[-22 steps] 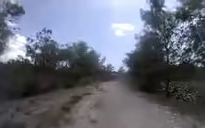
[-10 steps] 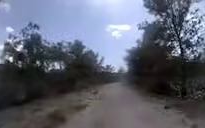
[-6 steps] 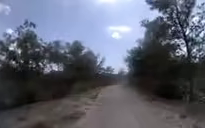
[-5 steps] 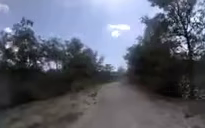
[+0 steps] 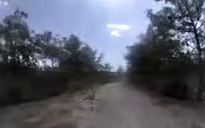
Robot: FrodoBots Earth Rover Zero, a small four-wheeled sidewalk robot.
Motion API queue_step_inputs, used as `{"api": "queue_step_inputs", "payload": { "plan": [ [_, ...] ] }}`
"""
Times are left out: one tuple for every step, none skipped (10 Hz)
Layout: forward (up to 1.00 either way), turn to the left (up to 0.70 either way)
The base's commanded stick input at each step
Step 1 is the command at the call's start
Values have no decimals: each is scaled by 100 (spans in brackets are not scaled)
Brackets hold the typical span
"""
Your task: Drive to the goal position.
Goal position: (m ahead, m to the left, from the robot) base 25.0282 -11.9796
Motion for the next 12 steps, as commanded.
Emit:
{"api": "queue_step_inputs", "payload": {
  "plan": [
    [85, 0],
    [85, 0],
    [85, 0],
    [85, 0],
    [85, 0],
    [85, 0],
    [85, 0],
    [85, 0],
    [85, 0],
    [85, 0],
    [85, 0],
    [85, 0]
  ]
}}
